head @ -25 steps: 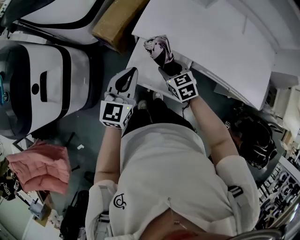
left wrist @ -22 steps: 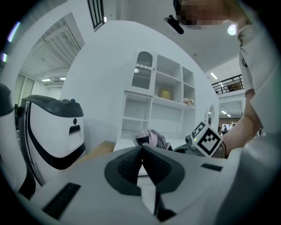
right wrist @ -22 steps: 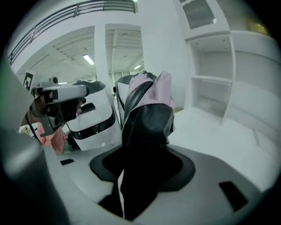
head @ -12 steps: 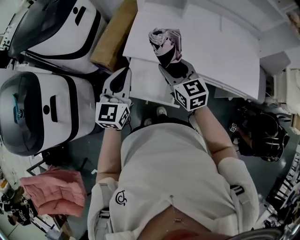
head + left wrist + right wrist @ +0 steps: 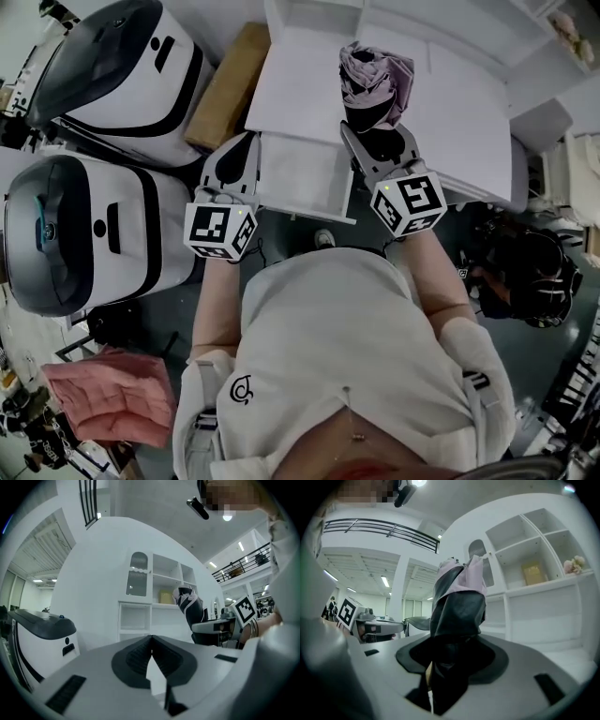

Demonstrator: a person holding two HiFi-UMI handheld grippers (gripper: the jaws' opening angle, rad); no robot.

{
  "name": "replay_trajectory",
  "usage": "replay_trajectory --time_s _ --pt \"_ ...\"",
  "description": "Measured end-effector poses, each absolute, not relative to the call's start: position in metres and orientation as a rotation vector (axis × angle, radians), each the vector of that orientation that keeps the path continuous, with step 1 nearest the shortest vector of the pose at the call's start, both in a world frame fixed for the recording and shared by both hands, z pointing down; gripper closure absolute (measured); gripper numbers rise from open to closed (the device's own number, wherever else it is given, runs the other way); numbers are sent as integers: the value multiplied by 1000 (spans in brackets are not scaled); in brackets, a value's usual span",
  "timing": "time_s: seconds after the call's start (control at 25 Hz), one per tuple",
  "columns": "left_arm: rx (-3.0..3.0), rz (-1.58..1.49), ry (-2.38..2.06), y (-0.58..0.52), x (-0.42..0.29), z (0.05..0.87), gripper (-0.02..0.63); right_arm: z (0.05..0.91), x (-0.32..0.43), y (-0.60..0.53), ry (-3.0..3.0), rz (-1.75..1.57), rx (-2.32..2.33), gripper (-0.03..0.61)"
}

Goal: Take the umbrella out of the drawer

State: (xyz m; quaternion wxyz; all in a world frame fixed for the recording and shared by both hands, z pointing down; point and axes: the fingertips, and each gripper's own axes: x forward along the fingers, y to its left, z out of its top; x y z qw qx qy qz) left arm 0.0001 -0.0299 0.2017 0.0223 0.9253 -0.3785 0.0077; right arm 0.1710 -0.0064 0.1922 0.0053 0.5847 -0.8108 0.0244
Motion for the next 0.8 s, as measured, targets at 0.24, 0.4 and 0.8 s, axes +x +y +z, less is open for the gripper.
replay_trajectory --time_s 0.24,0.4,0.8 --pt "2864 32 -1217 -27 -5 196 603 192 164 -7 -2548 61 1817 373" --pt "2874 39 -1225 -25 -10 191 603 195 162 -7 -2560 118 1812 373" --pt "2868 36 -1233 -21 -11 188 603 196 156 -4 -2559 100 1795 373"
